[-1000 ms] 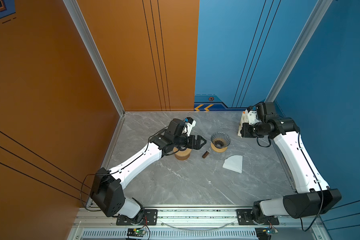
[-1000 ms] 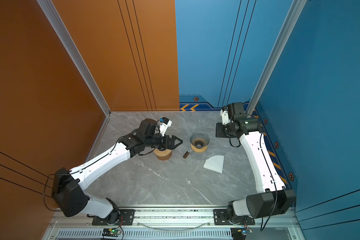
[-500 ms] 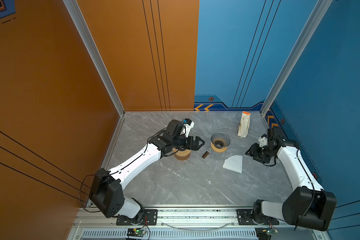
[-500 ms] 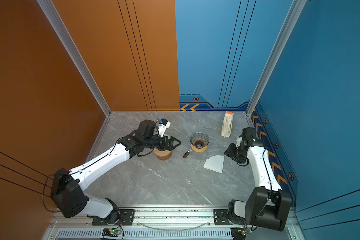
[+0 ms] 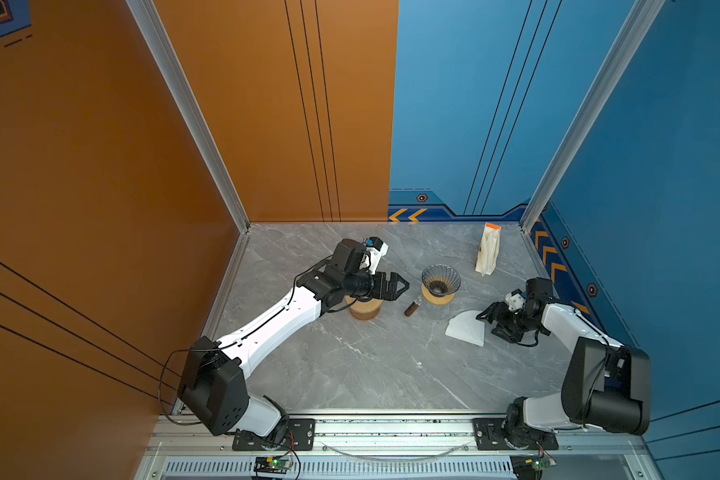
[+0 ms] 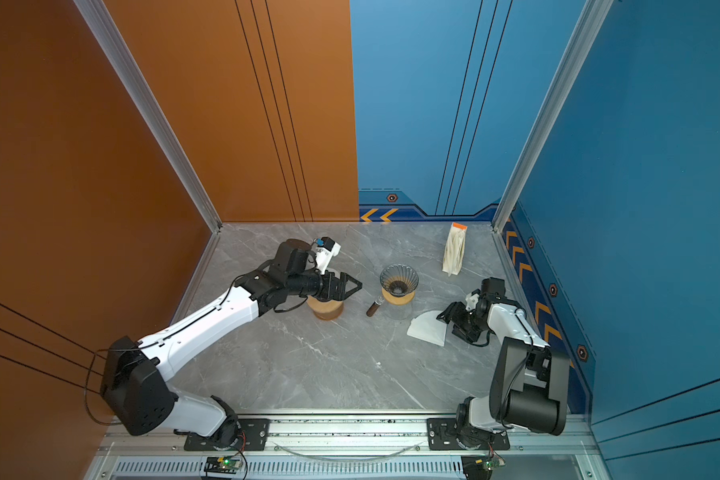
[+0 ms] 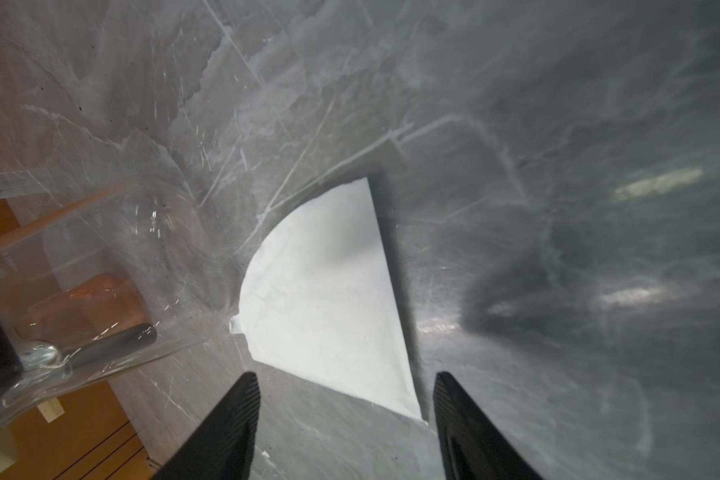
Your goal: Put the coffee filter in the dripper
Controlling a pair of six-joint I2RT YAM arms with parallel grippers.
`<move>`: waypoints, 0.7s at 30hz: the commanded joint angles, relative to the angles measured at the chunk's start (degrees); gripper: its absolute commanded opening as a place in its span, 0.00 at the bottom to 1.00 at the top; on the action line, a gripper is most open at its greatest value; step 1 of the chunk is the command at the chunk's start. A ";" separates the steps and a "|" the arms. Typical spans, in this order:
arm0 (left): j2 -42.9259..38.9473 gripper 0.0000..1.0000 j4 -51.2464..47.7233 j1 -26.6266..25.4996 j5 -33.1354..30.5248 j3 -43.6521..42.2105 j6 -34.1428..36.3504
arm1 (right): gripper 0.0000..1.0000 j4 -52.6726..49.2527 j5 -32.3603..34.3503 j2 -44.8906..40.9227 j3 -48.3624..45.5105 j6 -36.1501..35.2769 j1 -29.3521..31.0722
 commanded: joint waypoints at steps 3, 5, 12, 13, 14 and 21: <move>-1.13 0.98 -0.06 0.53 0.48 -0.79 -0.51 | 0.65 6.16 -1.67 2.77 -2.30 0.02 -0.92; -1.15 0.98 -0.38 0.51 0.27 -0.66 -0.39 | 0.65 7.36 -1.84 3.50 -3.04 0.29 -0.90; -1.29 0.98 -1.55 0.49 -0.19 -0.18 -0.28 | 0.65 12.61 -4.74 5.92 -6.15 1.88 -0.92; -1.37 0.98 -1.62 0.49 -0.31 -0.16 -0.32 | 0.65 12.98 -5.33 6.30 -6.43 2.01 -0.97; -1.37 0.98 -1.75 0.49 -0.41 -0.13 -0.32 | 0.64 13.37 -6.06 6.61 -6.75 2.15 -0.90; -1.31 0.98 -1.99 0.42 -0.52 0.07 -0.47 | 0.63 17.47 -9.18 6.38 -9.65 3.27 -0.95</move>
